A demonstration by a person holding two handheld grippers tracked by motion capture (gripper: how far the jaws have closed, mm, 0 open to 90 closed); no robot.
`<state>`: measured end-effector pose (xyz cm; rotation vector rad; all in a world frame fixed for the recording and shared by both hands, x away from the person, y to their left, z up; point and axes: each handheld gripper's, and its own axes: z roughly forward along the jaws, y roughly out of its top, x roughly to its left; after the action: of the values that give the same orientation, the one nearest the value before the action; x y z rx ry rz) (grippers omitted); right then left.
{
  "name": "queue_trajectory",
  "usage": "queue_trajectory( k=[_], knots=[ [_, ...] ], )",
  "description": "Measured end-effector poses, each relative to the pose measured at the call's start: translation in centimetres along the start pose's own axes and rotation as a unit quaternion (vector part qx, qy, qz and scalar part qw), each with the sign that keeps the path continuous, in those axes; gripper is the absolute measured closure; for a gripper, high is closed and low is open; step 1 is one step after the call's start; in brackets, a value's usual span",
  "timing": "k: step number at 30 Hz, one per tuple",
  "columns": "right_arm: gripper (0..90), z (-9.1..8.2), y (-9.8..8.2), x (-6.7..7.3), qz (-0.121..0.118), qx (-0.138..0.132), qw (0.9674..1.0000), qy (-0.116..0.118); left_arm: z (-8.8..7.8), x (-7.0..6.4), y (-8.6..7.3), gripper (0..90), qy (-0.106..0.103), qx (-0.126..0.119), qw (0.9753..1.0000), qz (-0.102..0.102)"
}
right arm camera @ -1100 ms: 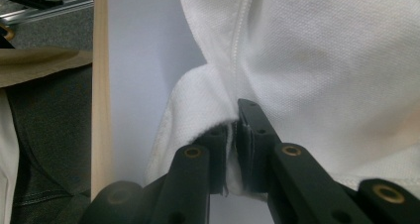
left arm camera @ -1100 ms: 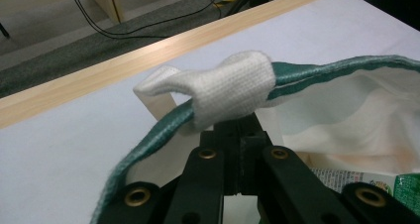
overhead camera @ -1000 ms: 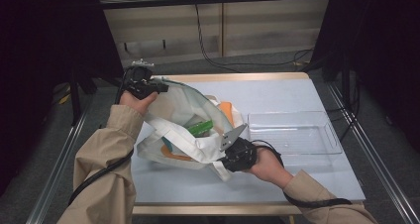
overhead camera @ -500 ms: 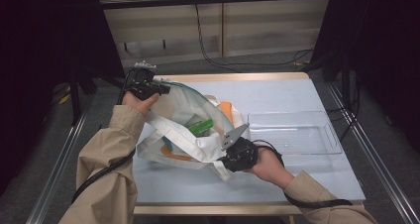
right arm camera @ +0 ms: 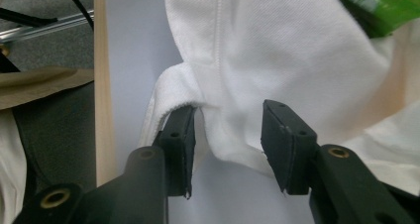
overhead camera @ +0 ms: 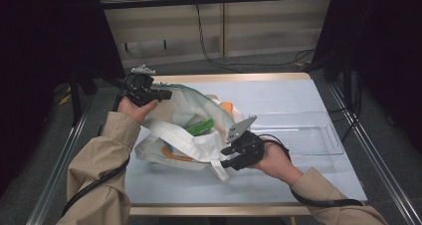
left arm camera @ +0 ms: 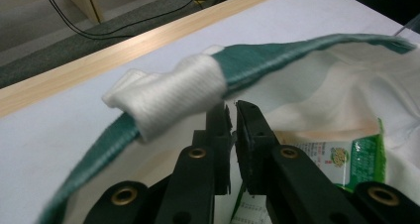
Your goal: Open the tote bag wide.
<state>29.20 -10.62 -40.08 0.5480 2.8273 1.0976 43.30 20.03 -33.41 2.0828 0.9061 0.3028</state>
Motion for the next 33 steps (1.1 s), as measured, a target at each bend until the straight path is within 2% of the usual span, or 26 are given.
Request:
queue_trajectory(
  k=[1, 2, 4, 5, 7, 13, 15, 25, 31, 33],
  knots=[
    [55.9, -0.2, 0.1, 0.0, -0.003, -0.001, 1.0, -0.004, -0.2, 0.0, 0.0, 84.6, -0.001, 0.008, 0.9999, 0.012],
    [55.0, -0.4, 0.2, -0.1, -0.002, -0.001, 1.0, -0.003, -0.3, -0.2, -0.1, 84.6, -0.005, 0.001, 1.0, 0.0],
    [53.3, -0.7, 0.5, -0.1, 0.0, -0.003, 1.0, -0.006, -0.6, -0.4, -0.2, 84.4, -0.007, 0.006, 0.9999, 0.009],
    [53.2, -0.8, 0.5, -0.2, -0.004, -0.002, 1.0, -0.003, -0.6, -0.6, -0.2, 84.4, -0.01, 0.0, 1.0, 0.002],
    [52.5, -1.1, 0.7, -0.3, -0.005, -0.006, 1.0, -0.005, -0.8, -0.8, -0.3, 84.5, -0.016, 0.008, 0.9998, 0.012],
    [49.5, -2.1, 1.3, -0.8, 0.003, -0.023, 0.9997, 0.001, -0.8, -1.7, -0.7, 85.2, -0.027, 0.013, 0.9994, 0.017],
    [49.6, -2.3, 1.5, -0.9, 0.003, -0.027, 0.9996, -0.006, -0.7, -1.9, -0.9, 85.7, -0.031, 0.011, 0.9993, 0.017],
    [58.7, -2.4, 2.5, -2.5, 0.017, -0.036, 0.999, -0.022, -0.3, -2.8, -1.7, 87.8, -0.046, 0.018, 0.9985, 0.024],
    [64.8, -2.5, 3.1, -4.1, 0.038, -0.042, 0.9979, -0.033, 0.0, -3.4, -1.9, 88.2, -0.055, 0.017, 0.9979, 0.029],
    [65.8, -2.4, 3.4, -4.5, 0.045, -0.043, 0.9975, -0.034, 0.1, -3.4, -2.0, 88.5, -0.051, 0.022, 0.998, 0.031]
  ],
)
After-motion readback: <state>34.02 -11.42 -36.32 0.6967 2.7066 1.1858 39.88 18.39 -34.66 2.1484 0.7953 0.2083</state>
